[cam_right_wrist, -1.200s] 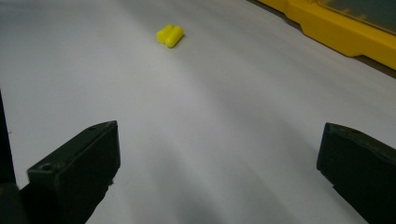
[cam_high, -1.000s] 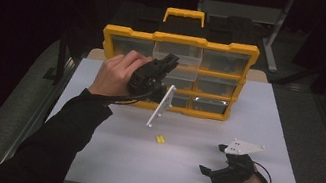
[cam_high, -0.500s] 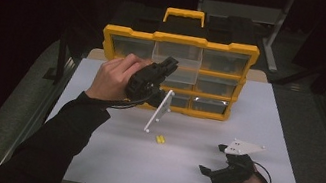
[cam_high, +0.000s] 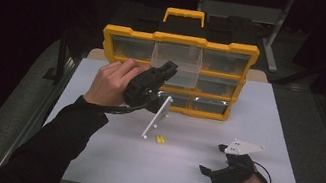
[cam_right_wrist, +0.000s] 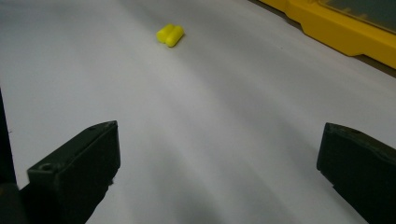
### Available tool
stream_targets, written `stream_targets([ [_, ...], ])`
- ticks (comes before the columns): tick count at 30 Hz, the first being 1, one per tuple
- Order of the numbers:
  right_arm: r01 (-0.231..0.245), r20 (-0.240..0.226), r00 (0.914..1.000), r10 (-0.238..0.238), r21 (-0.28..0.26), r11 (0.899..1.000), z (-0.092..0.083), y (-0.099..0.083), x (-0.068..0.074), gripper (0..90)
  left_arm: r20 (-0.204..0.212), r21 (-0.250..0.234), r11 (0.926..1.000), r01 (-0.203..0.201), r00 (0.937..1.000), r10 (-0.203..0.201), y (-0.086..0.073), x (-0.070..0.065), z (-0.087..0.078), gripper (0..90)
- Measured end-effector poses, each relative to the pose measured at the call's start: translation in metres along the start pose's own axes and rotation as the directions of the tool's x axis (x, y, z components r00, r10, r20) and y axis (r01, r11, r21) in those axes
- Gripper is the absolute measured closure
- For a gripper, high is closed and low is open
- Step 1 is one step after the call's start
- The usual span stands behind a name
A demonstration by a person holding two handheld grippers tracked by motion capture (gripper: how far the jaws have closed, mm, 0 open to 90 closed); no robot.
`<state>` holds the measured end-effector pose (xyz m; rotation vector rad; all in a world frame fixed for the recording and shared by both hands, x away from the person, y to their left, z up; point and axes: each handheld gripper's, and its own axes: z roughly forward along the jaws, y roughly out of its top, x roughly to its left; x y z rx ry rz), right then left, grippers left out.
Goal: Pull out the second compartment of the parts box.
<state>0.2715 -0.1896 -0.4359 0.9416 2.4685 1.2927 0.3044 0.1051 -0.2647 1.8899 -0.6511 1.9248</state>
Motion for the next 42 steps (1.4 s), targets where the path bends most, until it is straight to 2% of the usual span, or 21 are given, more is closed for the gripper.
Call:
stream_targets([
  [18,0.0,-0.001,1.0,0.0,0.004,1.0,0.0,0.0,0.0,0.0,-0.008,-0.018,0.9998,-0.008,0.9999,0.008,0.004,-0.001,-0.01,80.0],
  [32,0.0,0.0,1.0,0.0,0.005,1.0,0.0,0.0,0.0,0.0,0.0,-0.023,0.9996,0.015,0.9999,-0.015,0.003,-0.004,-0.013,78.9],
  [42,-0.001,0.001,1.0,0.001,0.007,1.0,0.0,0.0,0.0,0.0,-0.001,-0.031,0.9988,0.038,0.9993,-0.039,0.007,-0.005,-0.015,55.1],
])
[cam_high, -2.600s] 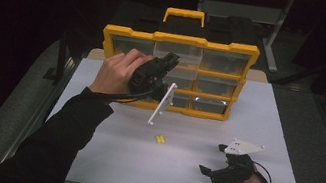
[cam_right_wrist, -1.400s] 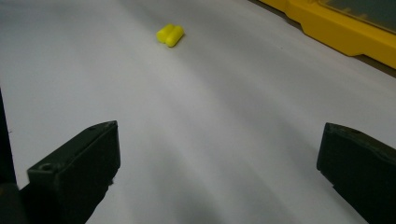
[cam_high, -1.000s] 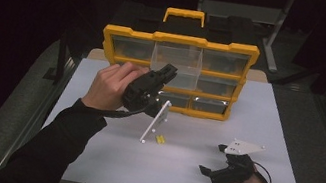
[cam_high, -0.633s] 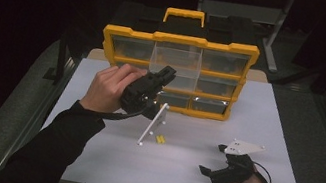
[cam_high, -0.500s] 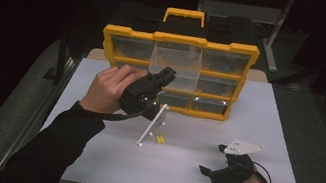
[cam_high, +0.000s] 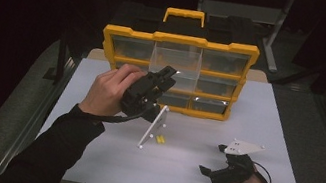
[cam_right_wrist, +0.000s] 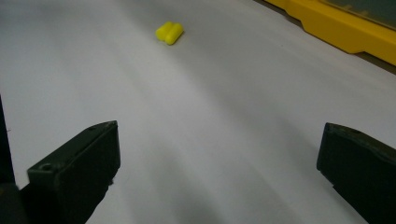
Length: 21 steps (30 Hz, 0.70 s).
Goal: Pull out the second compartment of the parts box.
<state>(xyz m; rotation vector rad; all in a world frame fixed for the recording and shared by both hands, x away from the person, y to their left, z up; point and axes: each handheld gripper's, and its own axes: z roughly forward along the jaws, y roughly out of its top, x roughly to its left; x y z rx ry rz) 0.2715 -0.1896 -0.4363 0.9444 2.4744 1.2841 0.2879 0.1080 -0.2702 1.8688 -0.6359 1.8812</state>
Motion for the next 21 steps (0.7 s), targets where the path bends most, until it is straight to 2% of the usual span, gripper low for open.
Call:
stream_targets([
  [1,0.0,0.0,1.0,0.0,0.0,1.0,0.0,0.0,0.0,0.0,-0.005,0.002,1.0,-0.001,1.0,0.001,0.0,0.0,0.0,55.1],
  [2,0.0,0.0,1.0,0.0,-0.003,1.0,0.0,0.0,0.0,0.0,-0.004,-0.001,1.0,0.005,1.0,-0.005,0.001,-0.001,-0.001,50.2],
  [8,-0.001,0.002,1.0,0.001,-0.001,1.0,0.0,-0.001,-0.001,0.0,0.005,-0.004,1.0,0.006,1.0,-0.006,0.001,-0.007,-0.002,42.5],
  [12,0.003,0.0,1.0,-0.003,0.001,1.0,0.001,0.001,-0.001,0.0,-0.004,-0.012,0.9999,0.008,1.0,-0.008,0.001,-0.011,-0.004,37.2],
  [18,0.006,-0.002,1.0,-0.006,0.003,1.0,0.002,0.001,-0.001,0.0,-0.016,-0.006,1.0,-0.008,0.9998,0.008,0.0,-0.018,-0.007,33.9],
  [21,0.006,-0.001,1.0,-0.006,0.002,1.0,0.002,0.001,-0.001,0.0,-0.016,-0.009,1.0,-0.003,0.9999,0.003,-0.001,-0.021,-0.007,33.3],
])
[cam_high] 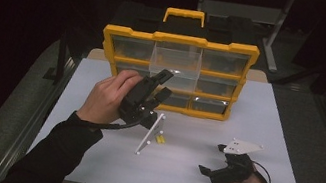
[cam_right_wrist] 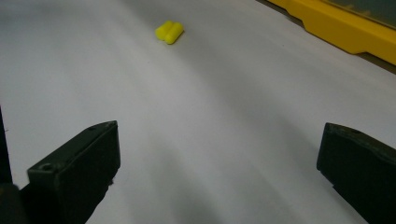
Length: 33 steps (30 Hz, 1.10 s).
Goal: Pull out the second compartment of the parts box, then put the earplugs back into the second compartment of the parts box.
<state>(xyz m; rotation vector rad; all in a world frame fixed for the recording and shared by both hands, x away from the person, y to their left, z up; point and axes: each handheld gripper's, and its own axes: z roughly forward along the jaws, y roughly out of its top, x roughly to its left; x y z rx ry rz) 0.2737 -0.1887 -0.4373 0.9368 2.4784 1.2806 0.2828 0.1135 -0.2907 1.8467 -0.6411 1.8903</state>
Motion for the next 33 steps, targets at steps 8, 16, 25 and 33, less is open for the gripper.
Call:
stream_targets([
  [8,0.002,-0.003,1.0,-0.002,0.0,1.0,0.001,0.001,0.001,0.0,0.011,0.015,0.9999,0.003,0.9999,-0.004,-0.001,-0.014,-0.005,31.9],
  [16,0.004,-0.003,1.0,-0.004,0.0,1.0,0.001,0.001,0.0,0.0,0.025,0.019,0.9996,0.021,0.9995,-0.022,-0.002,-0.029,-0.008,28.9],
  [25,0.004,-0.003,1.0,-0.004,0.003,1.0,0.002,0.001,0.001,0.0,0.053,0.022,0.998,0.059,0.9968,-0.06,-0.006,-0.048,-0.013,26.8],
  [33,0.0,0.0,1.0,0.0,0.003,1.0,0.001,0.0,0.001,0.0,0.1,0.055,0.9954,0.079,0.9914,-0.084,-0.015,-0.067,-0.019,25.6],
])
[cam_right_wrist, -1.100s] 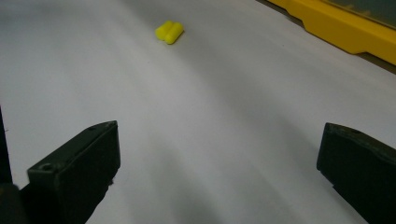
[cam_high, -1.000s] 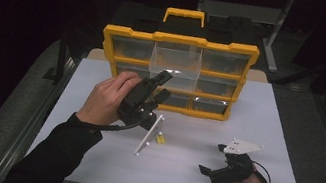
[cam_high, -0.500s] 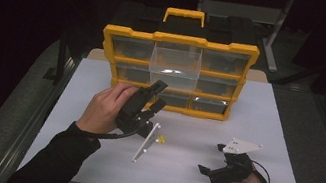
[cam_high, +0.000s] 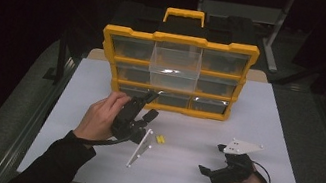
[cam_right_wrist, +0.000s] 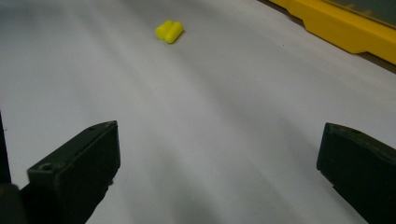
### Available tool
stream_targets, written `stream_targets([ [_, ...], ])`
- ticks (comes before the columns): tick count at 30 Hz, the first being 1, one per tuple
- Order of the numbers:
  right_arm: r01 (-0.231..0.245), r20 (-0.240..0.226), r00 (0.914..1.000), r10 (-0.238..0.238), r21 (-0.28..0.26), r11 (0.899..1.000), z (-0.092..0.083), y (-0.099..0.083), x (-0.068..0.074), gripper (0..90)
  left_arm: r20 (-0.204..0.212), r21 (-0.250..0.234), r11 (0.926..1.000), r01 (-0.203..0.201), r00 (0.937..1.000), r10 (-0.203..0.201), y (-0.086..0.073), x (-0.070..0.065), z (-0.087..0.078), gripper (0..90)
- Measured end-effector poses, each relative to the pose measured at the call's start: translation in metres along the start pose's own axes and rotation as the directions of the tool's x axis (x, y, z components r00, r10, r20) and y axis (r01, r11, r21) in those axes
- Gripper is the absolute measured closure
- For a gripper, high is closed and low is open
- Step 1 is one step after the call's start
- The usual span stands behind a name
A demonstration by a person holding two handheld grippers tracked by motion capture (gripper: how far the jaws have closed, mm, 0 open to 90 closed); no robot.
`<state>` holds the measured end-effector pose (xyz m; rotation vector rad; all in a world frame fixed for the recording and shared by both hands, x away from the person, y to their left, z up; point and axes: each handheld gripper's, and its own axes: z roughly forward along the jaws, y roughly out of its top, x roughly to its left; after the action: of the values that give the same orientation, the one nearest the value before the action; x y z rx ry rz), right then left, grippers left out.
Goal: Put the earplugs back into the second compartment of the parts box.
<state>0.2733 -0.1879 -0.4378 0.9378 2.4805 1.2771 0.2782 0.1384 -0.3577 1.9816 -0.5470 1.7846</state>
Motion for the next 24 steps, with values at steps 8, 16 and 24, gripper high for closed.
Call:
stream_targets([
  [8,0.004,-0.001,1.0,-0.004,0.005,1.0,0.001,0.0,0.001,0.0,0.02,0.022,0.9992,0.032,0.9993,-0.032,-0.013,-0.02,-0.005,20.7],
  [16,0.0,0.004,1.0,0.0,0.002,1.0,0.0,0.0,0.0,0.0,0.055,0.067,0.9954,0.069,0.9958,-0.072,-0.029,-0.046,-0.013,12.6],
  [24,0.0,0.002,1.0,0.0,0.003,1.0,0.0,0.0,0.001,0.0,0.076,0.112,0.9912,0.071,0.9939,-0.08,-0.036,-0.065,-0.022,6.1],
])
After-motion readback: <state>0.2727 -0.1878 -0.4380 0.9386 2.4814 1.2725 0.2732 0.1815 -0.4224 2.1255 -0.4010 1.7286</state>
